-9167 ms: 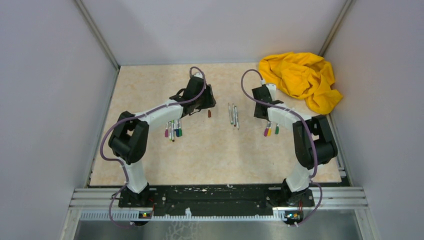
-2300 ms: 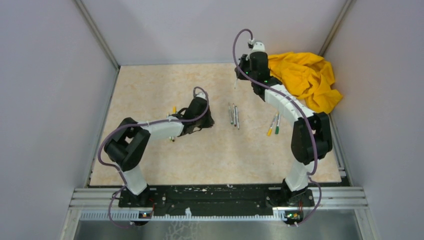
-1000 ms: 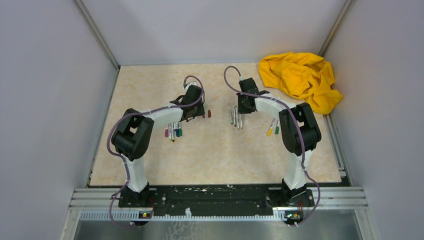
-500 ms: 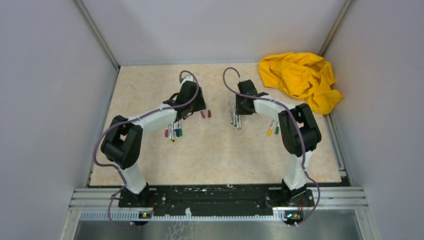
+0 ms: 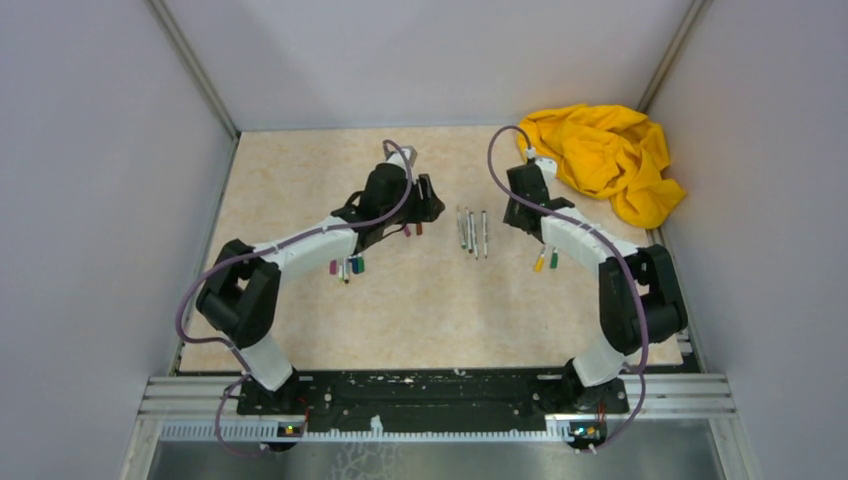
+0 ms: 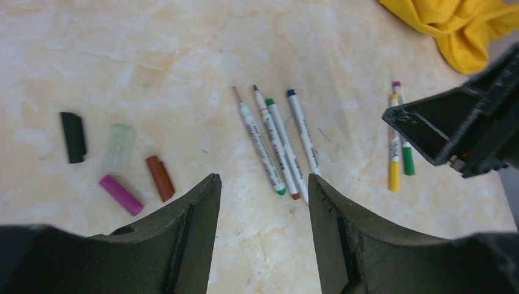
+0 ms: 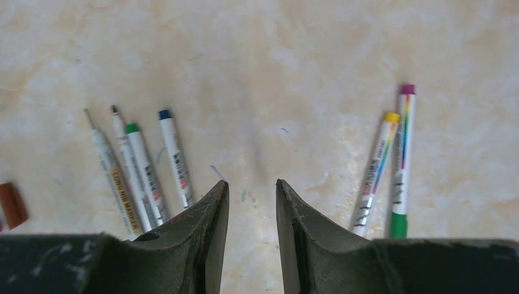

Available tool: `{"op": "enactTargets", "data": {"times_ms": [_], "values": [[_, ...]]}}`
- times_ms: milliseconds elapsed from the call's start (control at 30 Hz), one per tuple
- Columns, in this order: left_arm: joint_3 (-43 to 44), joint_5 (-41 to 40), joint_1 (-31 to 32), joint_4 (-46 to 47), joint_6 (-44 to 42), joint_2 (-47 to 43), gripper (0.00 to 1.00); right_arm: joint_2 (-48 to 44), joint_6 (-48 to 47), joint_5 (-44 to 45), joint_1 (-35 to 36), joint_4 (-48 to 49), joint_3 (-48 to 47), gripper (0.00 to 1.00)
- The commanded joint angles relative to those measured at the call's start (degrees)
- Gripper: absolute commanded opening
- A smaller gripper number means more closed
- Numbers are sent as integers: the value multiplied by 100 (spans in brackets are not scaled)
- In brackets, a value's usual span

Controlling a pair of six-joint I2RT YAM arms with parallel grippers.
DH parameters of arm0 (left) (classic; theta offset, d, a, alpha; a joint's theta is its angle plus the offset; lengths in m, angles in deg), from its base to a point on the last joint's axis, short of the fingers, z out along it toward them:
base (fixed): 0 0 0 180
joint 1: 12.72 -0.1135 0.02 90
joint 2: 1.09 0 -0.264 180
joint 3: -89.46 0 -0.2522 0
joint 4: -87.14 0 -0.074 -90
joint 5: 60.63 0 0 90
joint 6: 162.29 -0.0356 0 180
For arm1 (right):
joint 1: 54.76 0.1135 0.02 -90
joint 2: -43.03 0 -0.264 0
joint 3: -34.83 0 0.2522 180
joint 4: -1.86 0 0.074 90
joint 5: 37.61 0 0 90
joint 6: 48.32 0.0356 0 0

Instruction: Open the pen caps

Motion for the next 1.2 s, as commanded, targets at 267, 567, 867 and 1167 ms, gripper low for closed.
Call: {"op": "enactTargets", "data": {"times_ms": [267, 567, 867, 1167], "values": [[51, 997, 328, 706, -366, 218, 61, -303, 493, 563, -777, -176, 596, 33], [19, 1045, 344, 752, -366, 257, 61, 25, 463, 400, -988, -98, 623, 33], [-13, 1060, 350, 789, -366, 285, 61, 305, 432, 322, -1138, -41, 622, 33], [-71, 1007, 350, 815, -393, 242, 61, 639, 379, 184, -1184, -50, 477, 32]]}}
